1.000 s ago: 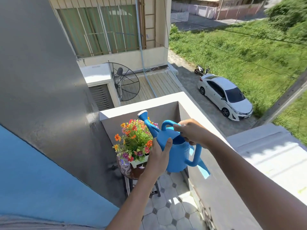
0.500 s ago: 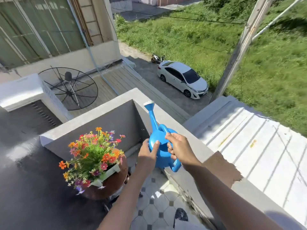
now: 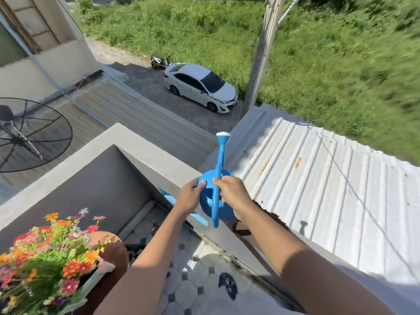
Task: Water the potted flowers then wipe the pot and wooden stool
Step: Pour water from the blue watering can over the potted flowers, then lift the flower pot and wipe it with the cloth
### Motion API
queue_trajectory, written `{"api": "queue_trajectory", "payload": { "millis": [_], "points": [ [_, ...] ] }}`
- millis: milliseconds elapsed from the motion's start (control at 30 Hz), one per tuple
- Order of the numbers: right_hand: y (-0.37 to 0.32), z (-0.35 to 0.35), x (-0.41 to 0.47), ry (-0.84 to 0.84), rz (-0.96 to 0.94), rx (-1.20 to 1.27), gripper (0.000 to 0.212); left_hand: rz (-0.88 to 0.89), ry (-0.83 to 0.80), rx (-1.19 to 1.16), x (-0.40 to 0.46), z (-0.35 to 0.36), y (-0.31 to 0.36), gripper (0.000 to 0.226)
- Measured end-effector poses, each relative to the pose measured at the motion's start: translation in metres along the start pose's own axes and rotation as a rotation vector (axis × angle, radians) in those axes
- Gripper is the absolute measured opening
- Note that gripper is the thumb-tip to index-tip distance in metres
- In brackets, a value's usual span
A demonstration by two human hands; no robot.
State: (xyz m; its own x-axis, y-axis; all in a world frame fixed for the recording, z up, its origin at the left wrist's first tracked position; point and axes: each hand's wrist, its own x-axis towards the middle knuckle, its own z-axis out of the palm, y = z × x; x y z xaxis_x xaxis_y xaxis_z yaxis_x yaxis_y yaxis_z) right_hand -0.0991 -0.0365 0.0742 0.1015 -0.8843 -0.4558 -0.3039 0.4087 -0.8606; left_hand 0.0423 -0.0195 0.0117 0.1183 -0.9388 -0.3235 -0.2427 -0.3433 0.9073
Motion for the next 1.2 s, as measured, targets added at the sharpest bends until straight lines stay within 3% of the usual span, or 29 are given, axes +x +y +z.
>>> {"api": "queue_trajectory", "payload": {
  "millis": [500, 600, 667, 733, 833, 967, 1100, 1200],
  "points": [
    [0.024, -0.009, 0.034, -0.108, 0.032, 0.008, 0.023, 0.028, -0.005, 0.058, 0.037, -0.003, -0.004, 0.026],
    [0.025, -0.018, 0.029, -0.085, -0.01, -0.004, 0.019, 0.067, 0.197, 0.176, 0.033, -0.003, 0.008, 0.032],
    [0.027, -0.029, 0.026, -0.033, -0.042, 0.001, 0.021, 0.215, 0.361, 0.224, 0.024, 0.001, 0.028, 0.03],
    [0.034, -0.043, 0.024, 0.05, -0.053, 0.001, 0.02, 0.358, 0.426, 0.244, 0.013, 0.012, 0.054, 0.025],
    [0.062, -0.066, 0.027, 0.196, -0.042, -0.037, 0.019, 0.496, 0.34, 0.286, -0.002, 0.045, 0.075, 0.02],
    [0.116, -0.094, 0.024, 0.303, 0.055, -0.15, 0.024, 0.502, 0.115, 0.28, -0.013, 0.097, 0.061, 0.016],
    [0.17, -0.113, 0.008, 0.298, 0.125, -0.24, 0.023, 0.262, -0.007, 0.403, -0.007, 0.142, 0.008, 0.017],
    [0.196, -0.12, -0.002, 0.301, 0.118, -0.321, 0.025, 0.04, -0.121, 0.563, -0.007, 0.165, -0.027, 0.034]
  ]
}}
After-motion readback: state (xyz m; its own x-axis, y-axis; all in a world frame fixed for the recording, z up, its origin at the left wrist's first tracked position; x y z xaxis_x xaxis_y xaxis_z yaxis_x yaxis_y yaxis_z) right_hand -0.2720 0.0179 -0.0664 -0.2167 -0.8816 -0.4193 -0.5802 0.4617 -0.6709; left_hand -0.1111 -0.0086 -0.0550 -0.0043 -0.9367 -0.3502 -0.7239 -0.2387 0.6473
